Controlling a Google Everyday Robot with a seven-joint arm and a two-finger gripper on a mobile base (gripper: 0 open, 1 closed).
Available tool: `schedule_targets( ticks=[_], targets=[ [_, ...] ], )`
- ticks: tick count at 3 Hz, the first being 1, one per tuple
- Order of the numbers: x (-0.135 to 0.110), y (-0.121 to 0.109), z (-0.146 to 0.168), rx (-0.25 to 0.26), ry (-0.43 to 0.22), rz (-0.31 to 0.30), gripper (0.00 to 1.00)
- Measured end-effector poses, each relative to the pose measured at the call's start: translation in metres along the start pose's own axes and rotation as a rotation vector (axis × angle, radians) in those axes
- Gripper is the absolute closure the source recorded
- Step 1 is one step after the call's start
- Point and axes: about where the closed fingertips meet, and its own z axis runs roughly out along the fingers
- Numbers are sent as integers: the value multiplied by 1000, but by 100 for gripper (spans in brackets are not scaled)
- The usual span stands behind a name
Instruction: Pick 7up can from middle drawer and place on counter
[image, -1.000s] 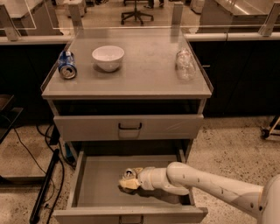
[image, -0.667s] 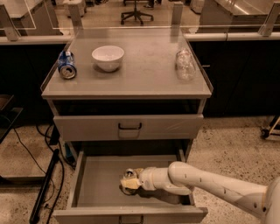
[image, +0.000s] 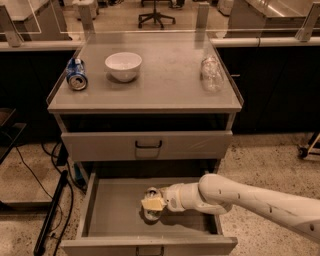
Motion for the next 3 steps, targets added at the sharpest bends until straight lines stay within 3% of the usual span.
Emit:
schedule_targets(
  ticks=[1,2,3],
  targets=[
    [0,0,0,0,0,0,100],
    [-13,16,-26,52,-58,-25,100],
    [-36,44,-83,123,-166,-78,100]
  ],
)
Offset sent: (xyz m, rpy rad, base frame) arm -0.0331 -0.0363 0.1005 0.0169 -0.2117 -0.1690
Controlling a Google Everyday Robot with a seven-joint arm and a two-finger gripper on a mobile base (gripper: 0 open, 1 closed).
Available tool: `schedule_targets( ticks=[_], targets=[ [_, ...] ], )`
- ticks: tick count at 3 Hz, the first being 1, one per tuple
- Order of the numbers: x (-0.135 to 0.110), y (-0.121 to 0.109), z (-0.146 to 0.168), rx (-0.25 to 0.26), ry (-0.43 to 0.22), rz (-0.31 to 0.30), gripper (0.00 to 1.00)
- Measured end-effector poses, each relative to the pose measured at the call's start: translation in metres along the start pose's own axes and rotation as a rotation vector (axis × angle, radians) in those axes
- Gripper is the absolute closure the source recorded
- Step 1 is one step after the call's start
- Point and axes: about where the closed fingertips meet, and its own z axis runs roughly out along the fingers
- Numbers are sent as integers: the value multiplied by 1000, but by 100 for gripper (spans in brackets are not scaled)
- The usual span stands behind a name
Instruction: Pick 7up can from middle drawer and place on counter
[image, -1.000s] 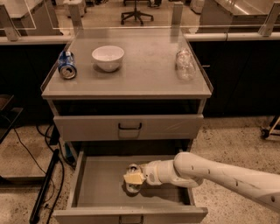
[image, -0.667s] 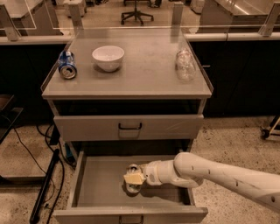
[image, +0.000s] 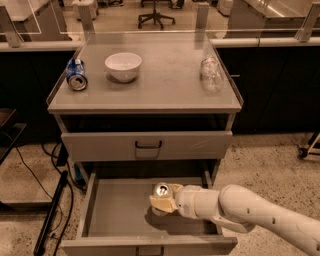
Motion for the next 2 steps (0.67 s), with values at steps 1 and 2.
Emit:
schedule_targets(
  ticks=[1,2],
  targets=[
    [-2,1,4,-4,10,1,100],
    [-33,0,-6,9,-1,-36,100]
  ],
)
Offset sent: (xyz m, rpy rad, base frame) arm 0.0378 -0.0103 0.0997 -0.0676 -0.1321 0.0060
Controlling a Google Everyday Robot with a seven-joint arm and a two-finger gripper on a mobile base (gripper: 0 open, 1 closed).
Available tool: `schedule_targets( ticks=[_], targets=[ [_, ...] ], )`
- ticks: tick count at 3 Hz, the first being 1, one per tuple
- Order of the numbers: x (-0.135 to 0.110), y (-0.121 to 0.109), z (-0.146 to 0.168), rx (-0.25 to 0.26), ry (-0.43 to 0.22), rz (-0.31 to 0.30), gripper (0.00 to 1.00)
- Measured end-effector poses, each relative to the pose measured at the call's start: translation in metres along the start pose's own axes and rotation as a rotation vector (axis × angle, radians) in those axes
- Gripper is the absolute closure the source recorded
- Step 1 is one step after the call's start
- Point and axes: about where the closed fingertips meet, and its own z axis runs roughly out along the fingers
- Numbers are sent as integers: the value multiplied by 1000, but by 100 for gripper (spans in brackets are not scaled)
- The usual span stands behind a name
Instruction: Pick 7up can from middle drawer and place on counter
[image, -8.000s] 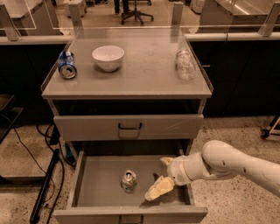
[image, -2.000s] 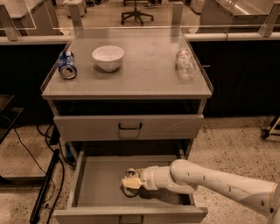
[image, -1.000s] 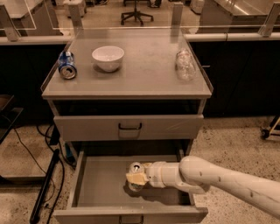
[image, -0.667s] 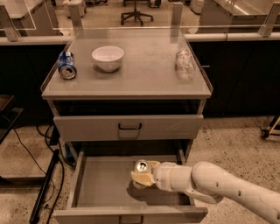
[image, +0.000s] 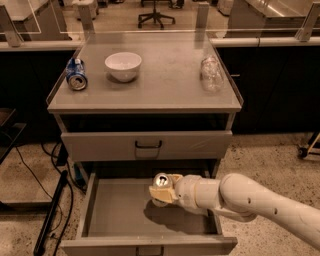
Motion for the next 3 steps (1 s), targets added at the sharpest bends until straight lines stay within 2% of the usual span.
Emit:
schedule_targets(
  ticks=[1,3],
  targets=[
    [-49,-7,-20,32,-9,-65,100],
    [-50,-7,-17,28,-3,-59,100]
  ],
)
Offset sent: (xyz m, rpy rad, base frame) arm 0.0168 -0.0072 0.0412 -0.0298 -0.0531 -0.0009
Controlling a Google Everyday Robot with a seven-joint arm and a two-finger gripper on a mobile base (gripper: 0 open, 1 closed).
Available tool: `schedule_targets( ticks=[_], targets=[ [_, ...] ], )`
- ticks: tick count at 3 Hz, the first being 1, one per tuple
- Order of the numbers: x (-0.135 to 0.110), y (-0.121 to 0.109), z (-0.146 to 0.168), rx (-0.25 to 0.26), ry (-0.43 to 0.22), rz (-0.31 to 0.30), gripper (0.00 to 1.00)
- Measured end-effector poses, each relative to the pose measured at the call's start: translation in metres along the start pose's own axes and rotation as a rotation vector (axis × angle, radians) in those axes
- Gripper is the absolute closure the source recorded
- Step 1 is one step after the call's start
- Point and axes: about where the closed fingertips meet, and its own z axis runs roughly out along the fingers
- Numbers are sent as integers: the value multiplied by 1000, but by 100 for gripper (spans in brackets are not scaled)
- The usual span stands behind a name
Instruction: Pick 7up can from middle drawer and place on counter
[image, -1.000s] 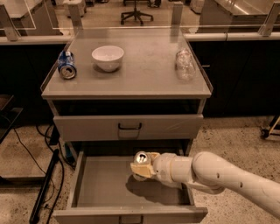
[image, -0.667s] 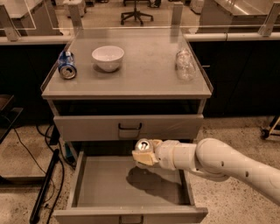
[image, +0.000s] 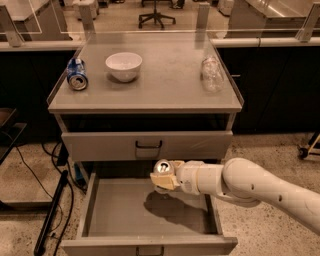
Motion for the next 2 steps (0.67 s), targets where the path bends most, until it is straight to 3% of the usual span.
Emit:
schedule_targets(
  ticks=[1,2],
  targets=[
    [0,0,1,-1,1,2,100],
    [-51,-15,-24,36,-30,-50,100]
  ],
)
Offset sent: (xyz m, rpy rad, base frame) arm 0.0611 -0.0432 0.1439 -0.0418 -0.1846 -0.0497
